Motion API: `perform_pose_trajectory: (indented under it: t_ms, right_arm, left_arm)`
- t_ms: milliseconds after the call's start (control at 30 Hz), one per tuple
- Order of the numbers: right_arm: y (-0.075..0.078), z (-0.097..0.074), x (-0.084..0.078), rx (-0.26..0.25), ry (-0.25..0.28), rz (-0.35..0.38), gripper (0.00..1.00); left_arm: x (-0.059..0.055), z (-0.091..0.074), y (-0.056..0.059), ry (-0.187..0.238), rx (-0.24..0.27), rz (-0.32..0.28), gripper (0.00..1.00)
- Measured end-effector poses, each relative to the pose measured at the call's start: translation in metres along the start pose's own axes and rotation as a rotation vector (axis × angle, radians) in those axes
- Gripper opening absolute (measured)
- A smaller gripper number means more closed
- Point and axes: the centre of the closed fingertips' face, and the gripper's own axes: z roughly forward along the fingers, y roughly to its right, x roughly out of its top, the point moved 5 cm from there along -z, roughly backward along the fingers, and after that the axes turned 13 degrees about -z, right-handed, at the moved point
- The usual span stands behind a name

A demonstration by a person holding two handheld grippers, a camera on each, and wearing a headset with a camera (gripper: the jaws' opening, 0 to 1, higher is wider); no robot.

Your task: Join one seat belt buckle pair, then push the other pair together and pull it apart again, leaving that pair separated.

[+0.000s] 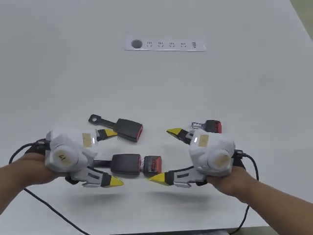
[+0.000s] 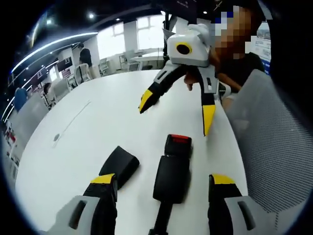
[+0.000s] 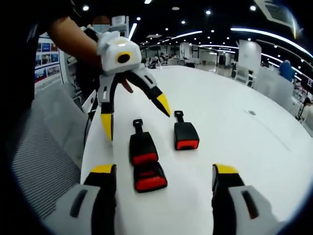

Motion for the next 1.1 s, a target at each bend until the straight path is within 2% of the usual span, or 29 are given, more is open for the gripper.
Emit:
perform_pose_trajectory:
  t_ms: [67,133,233,367,433,500,567,633,700,767,800,867,933,1000,1100]
  right_arm:
    - [0.007,-0.006,-0.002,-0.014,-0.011,-0.014,0.83]
    - [0.017,-0.014,-0.005,-0.032,-0.026,-0.008,0.84]
    - [0.036,-0.031,-0.013,-0.062,-0.05,0.009,0.87]
    - [0.058,-0.048,-0.026,-0.066,-0.085,-0.004,0.87]
    - [0.072,-0.057,-0.036,-0.088,-0.107,-0.007,0.87]
    - [0.084,-0.063,-0.048,-0.103,-0.128,0.006,0.84]
    - [0.091,-0.068,-0.059,-0.101,-0.148,0.01,0.82]
    - [0.093,-0.07,-0.065,-0.082,-0.154,0.012,0.81]
    - [0.092,-0.07,-0.074,-0.041,-0.164,0.053,0.8]
    - [0.095,-0.069,-0.078,-0.039,-0.171,0.04,0.77]
    - [0.096,-0.068,-0.085,-0.013,-0.177,0.049,0.76]
    - [0.101,-0.067,-0.091,-0.009,-0.183,0.065,0.76]
    - [0.103,-0.065,-0.097,0.011,-0.198,0.075,0.75]
    - [0.104,-0.064,-0.102,0.027,-0.199,0.08,0.74]
    - [0.103,-0.065,-0.107,0.062,-0.211,0.073,0.7]
  left_arm:
    - [0.009,-0.004,-0.007,0.015,0.014,0.018,0.79]
    - [0.015,-0.006,-0.013,0.009,0.019,0.034,0.81]
    - [0.02,-0.004,-0.024,0.006,0.019,0.054,0.81]
    - [0.025,-0.003,-0.04,-0.005,0.029,0.076,0.8]
    - [0.025,-0.001,-0.048,-0.015,0.028,0.071,0.8]
    - [0.023,0.003,-0.055,-0.03,0.023,0.092,0.8]
    - [0.025,0.008,-0.06,-0.025,0.001,0.067,0.79]
    - [0.026,0.013,-0.068,-0.021,0.002,0.063,0.78]
    - [0.023,0.021,-0.073,-0.035,-0.012,0.073,0.77]
    - [0.02,0.027,-0.077,-0.054,-0.028,0.073,0.76]
    - [0.019,0.031,-0.079,-0.058,-0.039,0.079,0.74]
    - [0.019,0.036,-0.082,-0.067,-0.048,0.097,0.67]
    - [0.017,0.045,-0.087,-0.077,-0.059,0.102,0.65]
    - [0.014,0.051,-0.088,-0.102,-0.09,0.103,0.65]
    - [0.007,0.06,-0.088,-0.144,-0.119,0.148,0.65]
